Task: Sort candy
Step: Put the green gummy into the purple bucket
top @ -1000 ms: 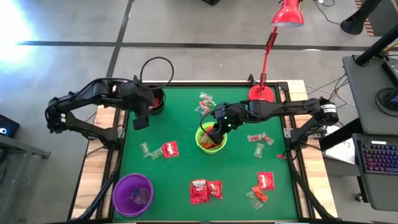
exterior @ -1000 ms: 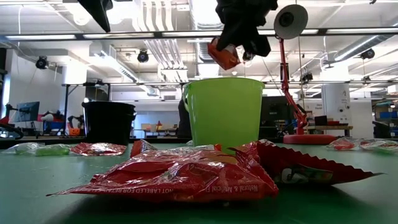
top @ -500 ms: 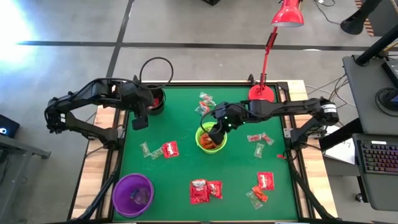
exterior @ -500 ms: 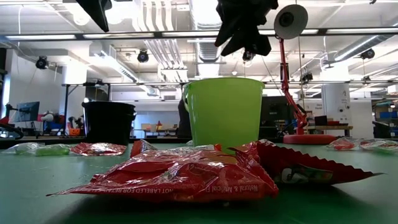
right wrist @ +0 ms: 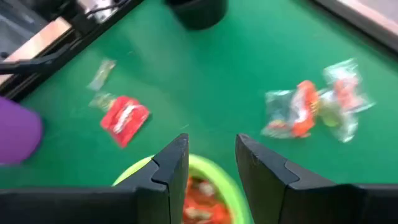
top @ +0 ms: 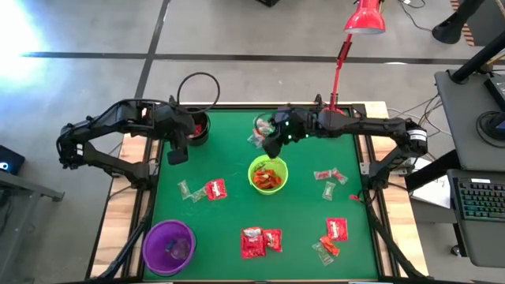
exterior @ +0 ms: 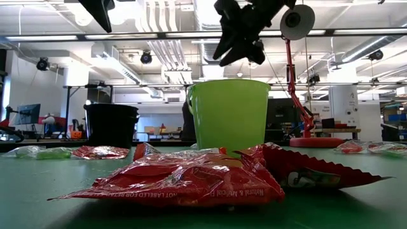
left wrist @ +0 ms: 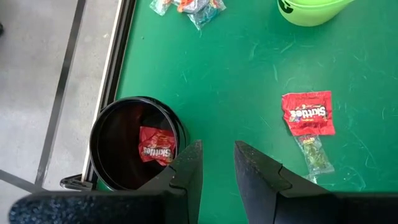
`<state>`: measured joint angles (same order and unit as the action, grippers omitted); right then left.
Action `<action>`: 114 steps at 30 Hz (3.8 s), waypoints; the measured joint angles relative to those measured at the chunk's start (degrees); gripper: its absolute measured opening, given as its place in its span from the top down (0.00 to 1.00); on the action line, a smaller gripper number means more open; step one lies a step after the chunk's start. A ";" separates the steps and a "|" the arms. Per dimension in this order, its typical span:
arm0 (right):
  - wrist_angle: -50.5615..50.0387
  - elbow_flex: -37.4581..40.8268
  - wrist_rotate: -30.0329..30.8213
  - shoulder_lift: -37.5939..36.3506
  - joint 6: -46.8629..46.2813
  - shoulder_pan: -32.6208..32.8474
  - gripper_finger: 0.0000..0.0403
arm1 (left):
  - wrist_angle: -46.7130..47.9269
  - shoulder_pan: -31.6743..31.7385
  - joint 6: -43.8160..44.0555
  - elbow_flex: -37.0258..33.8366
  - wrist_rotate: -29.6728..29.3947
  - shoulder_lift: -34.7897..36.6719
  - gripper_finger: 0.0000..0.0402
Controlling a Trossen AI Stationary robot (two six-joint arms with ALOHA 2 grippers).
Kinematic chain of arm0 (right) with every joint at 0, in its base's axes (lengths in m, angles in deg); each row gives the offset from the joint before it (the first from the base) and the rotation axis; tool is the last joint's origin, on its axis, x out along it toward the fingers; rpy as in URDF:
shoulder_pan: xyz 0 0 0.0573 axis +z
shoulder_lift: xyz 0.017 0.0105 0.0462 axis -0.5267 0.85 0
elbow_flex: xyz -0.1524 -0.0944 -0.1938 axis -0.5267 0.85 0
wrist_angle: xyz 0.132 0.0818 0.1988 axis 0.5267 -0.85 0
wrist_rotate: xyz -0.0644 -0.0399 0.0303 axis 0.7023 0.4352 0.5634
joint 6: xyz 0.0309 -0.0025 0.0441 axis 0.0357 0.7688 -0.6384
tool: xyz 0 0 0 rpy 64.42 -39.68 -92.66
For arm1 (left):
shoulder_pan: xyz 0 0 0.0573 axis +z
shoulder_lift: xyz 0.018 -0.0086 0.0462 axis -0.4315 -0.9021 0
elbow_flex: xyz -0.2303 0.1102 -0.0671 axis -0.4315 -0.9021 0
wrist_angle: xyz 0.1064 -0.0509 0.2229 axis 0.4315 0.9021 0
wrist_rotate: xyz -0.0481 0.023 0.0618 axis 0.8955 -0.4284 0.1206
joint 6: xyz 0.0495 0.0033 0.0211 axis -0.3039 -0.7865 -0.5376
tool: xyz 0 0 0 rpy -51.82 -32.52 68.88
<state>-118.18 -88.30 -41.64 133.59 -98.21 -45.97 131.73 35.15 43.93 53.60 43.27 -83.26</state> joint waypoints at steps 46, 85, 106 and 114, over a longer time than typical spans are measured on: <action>-8.86 -12.35 -17.17 27.64 53.77 -23.96 0.71 | -16.71 9.42 5.01 -0.02 -0.66 -0.55 0.81; -6.12 -12.31 -21.37 33.48 48.99 -23.57 0.74 | -15.67 9.38 4.29 -0.04 -0.52 -3.83 0.81; -4.20 -12.31 -21.18 33.52 42.55 -23.57 0.89 | -15.74 9.38 4.75 -0.02 -0.50 -3.76 0.81; -4.17 -12.31 -19.76 33.73 40.86 -23.57 0.98 | -15.64 9.38 4.75 -0.04 -0.50 -3.76 0.81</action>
<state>-122.35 -100.61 -61.40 167.31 -57.35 -69.54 116.09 44.53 48.68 53.56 42.77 -87.02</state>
